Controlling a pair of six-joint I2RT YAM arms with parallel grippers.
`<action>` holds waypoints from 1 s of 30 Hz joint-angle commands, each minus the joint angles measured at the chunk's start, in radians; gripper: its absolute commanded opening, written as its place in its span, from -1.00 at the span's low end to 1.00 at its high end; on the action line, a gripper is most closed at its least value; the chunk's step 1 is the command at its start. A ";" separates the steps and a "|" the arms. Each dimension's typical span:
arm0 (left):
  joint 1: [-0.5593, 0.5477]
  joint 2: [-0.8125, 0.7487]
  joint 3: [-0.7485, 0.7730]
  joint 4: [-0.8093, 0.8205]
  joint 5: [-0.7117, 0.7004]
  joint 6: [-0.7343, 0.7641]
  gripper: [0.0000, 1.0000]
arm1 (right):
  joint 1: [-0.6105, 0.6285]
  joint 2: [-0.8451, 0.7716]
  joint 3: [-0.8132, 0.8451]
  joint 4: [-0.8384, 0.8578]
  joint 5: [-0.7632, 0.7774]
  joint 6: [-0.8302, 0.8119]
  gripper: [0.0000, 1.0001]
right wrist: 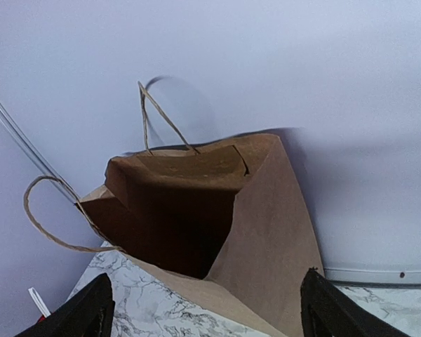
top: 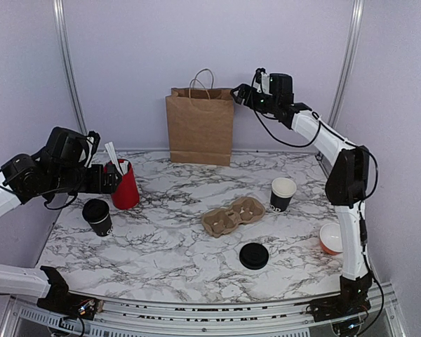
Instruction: Pack the takeout coffee
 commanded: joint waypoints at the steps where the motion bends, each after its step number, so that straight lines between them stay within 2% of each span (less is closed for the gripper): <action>1: -0.030 -0.005 0.028 -0.004 -0.017 -0.001 0.98 | 0.004 0.080 0.111 0.071 0.014 0.058 0.76; 6: -0.065 -0.004 0.035 -0.005 -0.027 -0.008 0.98 | 0.001 0.136 0.115 0.141 0.043 0.068 0.69; 10: -0.073 -0.004 0.039 -0.005 -0.035 -0.011 0.98 | 0.002 0.149 0.116 0.131 0.015 0.074 0.59; 19: -0.075 0.009 0.039 -0.002 -0.044 -0.014 0.98 | 0.012 -0.003 -0.127 0.124 -0.008 0.051 0.45; 24: -0.076 0.019 0.039 0.014 -0.040 -0.012 0.98 | 0.031 -0.026 -0.149 0.116 -0.008 -0.028 0.33; 30: -0.076 0.011 0.034 0.018 -0.031 -0.014 0.98 | 0.016 0.000 -0.144 0.201 -0.005 -0.149 0.31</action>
